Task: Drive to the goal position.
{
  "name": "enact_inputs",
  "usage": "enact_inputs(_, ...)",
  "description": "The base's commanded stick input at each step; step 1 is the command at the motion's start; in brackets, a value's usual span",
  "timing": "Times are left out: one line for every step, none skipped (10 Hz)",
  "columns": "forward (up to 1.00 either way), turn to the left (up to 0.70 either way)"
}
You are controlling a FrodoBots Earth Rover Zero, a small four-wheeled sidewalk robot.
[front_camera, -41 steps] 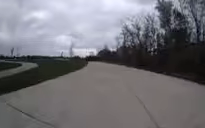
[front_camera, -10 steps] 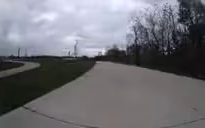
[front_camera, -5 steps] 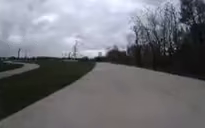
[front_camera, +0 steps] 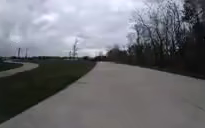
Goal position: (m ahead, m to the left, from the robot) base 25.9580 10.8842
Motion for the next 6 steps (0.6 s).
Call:
enact_inputs(1.00, 0.00)
enact_inputs(1.00, 0.00)
enact_inputs(1.00, -0.08)
enact_inputs(1.00, -0.21)
enact_inputs(1.00, -0.27)
enact_inputs(1.00, -0.27)
